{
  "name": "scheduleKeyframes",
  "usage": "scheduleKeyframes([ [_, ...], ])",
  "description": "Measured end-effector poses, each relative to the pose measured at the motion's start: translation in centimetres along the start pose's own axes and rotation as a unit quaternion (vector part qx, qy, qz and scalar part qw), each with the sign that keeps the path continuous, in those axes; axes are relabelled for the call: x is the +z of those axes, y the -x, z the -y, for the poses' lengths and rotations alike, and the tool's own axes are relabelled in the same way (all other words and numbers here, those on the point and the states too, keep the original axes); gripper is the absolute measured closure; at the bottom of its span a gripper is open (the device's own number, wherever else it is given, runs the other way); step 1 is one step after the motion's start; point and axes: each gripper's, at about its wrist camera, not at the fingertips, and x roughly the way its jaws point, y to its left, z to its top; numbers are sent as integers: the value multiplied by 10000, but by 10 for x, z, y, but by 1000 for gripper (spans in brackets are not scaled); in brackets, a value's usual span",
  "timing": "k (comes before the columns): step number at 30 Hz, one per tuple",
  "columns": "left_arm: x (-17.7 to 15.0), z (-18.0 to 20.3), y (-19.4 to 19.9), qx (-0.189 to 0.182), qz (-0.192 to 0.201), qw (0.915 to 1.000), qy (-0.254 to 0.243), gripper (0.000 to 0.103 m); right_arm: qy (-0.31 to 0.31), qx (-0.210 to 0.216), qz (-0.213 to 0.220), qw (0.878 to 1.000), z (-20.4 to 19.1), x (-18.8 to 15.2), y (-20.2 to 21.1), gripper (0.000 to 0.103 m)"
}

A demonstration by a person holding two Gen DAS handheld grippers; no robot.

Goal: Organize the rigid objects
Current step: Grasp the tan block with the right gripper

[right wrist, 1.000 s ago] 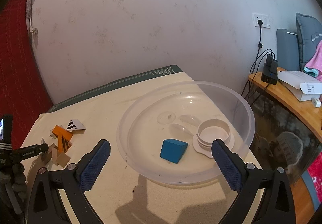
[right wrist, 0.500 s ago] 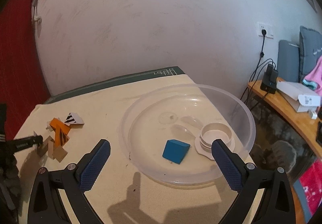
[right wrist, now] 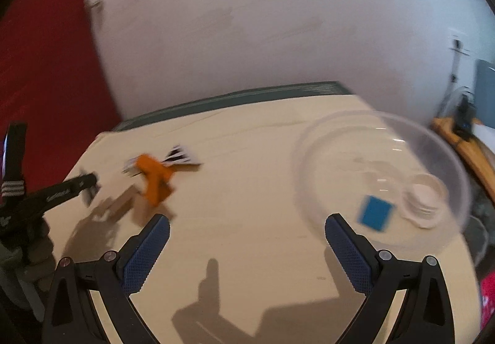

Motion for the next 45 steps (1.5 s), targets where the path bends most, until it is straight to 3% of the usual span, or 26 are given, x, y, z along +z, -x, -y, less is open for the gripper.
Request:
scheduleKeyframes([
  [5, 1, -5, 5, -82, 51, 9999, 42, 66, 555, 411, -495, 9964, -32, 3, -30, 6],
  [9, 2, -9, 8, -124, 77, 9998, 105, 66, 764, 610, -893, 9912, -46, 4, -51, 22],
  [12, 3, -8, 11, -157, 106, 9998, 114, 66, 912, 791, -1099, 9866, -56, 5, -63, 26],
  [16, 1, -5, 13, -186, 117, 9997, 80, 66, 1084, 884, -1239, 9824, -65, 5, -73, 38],
  [23, -1, -2, 14, -203, 95, 9997, 43, 66, 1351, 926, -1273, 9782, -72, 11, -82, 44],
  [32, -1, -1, 11, -193, 30, 9998, 53, 66, 1697, 1014, -1354, 9709, -85, 7, -85, 63],
  [44, -1, -1, 11, -220, 33, 9997, 51, 66, 1359, 950, -1175, 9791, -78, 8, -66, 65],
  [45, -1, -1, 11, -221, 34, 9997, 52, 66, 1295, 944, -1145, 9804, -76, 8, -63, 74],
])
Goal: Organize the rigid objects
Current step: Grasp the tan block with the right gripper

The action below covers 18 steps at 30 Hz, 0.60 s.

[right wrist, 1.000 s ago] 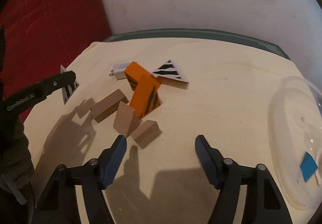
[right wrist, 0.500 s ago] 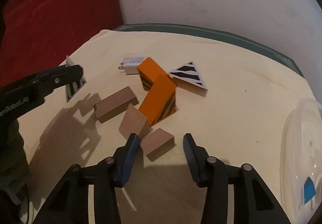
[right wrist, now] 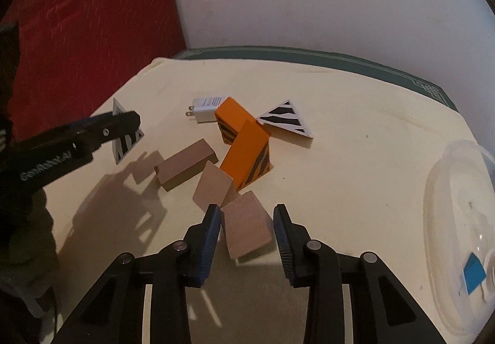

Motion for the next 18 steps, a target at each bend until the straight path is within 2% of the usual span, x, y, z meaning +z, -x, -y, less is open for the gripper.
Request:
scheduleKeyframes([
  [6, -1, 3, 1, -9, 1, 10000, -23, 66, -326, -34, 130, 9994, 9, -8, 13, 76],
  [11, -1, 5, 2, -12, 6, 10000, -39, 66, -435, -4, 50, 9990, 13, -13, 11, 76],
  [15, -1, 5, 2, -19, 8, 10000, -39, 66, -521, -4, -26, 9986, 14, -19, 9, 72],
  [18, -1, 5, 3, -20, 8, 10000, -40, 66, -576, 6, -21, 9983, 15, -22, 11, 65],
])
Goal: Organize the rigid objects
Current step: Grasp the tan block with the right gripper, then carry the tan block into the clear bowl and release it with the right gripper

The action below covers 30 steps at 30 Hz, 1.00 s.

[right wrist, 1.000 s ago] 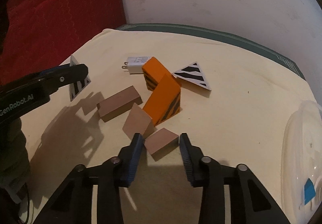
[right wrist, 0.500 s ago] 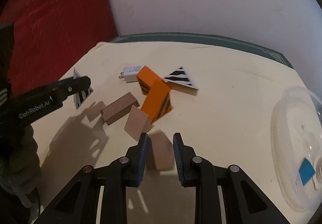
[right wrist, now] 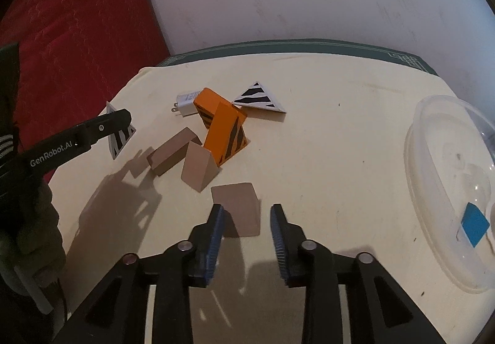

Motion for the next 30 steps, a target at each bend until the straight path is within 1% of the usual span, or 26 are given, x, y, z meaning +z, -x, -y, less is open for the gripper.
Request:
scheduleKeyframes([
  [3, 0, 2, 1, -5, 10, 10000, -10, 66, 4, 16, 33, 10000, -4, 3, 0, 64],
  [8, 0, 4, 2, -15, 21, 10000, -17, 66, 93, -77, -30, 9999, -12, 4, -7, 64],
  [12, 0, 5, 2, -18, 20, 10000, -19, 66, 280, -363, -59, 9989, -22, 5, -13, 64],
  [14, -1, 6, 2, -21, 21, 10000, -28, 66, 334, -491, -69, 9982, -24, 4, -16, 68],
  [15, -1, 7, 1, -19, 20, 10000, -30, 66, 350, -553, -61, 9978, -24, 4, -17, 71],
  [17, -1, 7, 2, -16, 19, 10000, -25, 66, 296, -546, -37, 9981, -21, 3, -16, 71],
  [22, -1, 11, 1, -25, 15, 10000, -62, 66, 33, -465, 162, 9988, -12, 4, -2, 71],
  [24, -2, 12, 1, -28, 17, 10000, -78, 66, -102, -467, 328, 9983, -6, 4, 9, 71],
  [30, -2, 16, 1, -36, 13, 9999, -132, 66, -399, -644, 672, 9949, 9, 4, 33, 71],
])
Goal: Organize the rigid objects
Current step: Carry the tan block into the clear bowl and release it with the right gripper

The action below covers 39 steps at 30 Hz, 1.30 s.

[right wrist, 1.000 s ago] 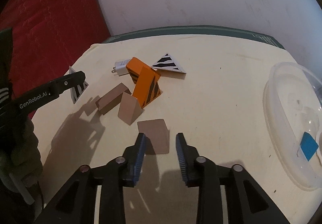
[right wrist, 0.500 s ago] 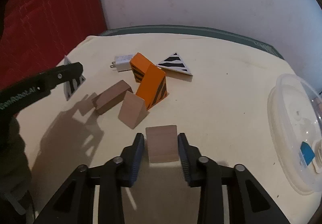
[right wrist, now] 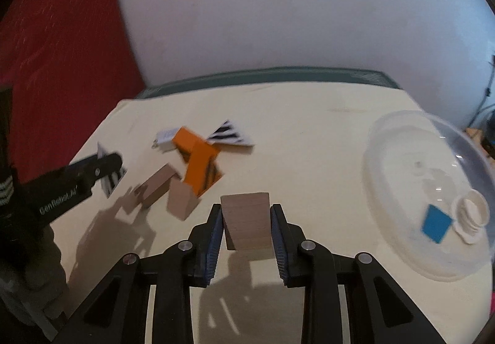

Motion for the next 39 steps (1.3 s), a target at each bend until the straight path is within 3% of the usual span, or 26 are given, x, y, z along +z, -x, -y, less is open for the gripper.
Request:
scheduleKeyframes([
  [12, -4, 12, 2, -29, -34, 9999, -139, 66, -751, -774, 562, 9926, 67, 8, 34, 71],
  [21, -6, 16, 3, -60, -110, 9998, -131, 66, -1193, -1340, 720, 9811, 114, 4, 45, 71],
  [29, -7, 23, 3, -82, -168, 9997, -151, 66, -1460, -1570, 722, 9741, 138, -2, 45, 71],
  [30, -7, 24, 3, -88, -173, 9997, -158, 66, -1522, -1580, 754, 9727, 140, -4, 47, 70],
  [33, -7, 28, 4, -104, -189, 9996, -177, 66, -1693, -1575, 823, 9694, 147, -6, 51, 51],
  [39, -6, 36, 7, -163, -207, 9994, -213, 66, -1846, -1690, 937, 9636, 157, -12, 61, 49],
])
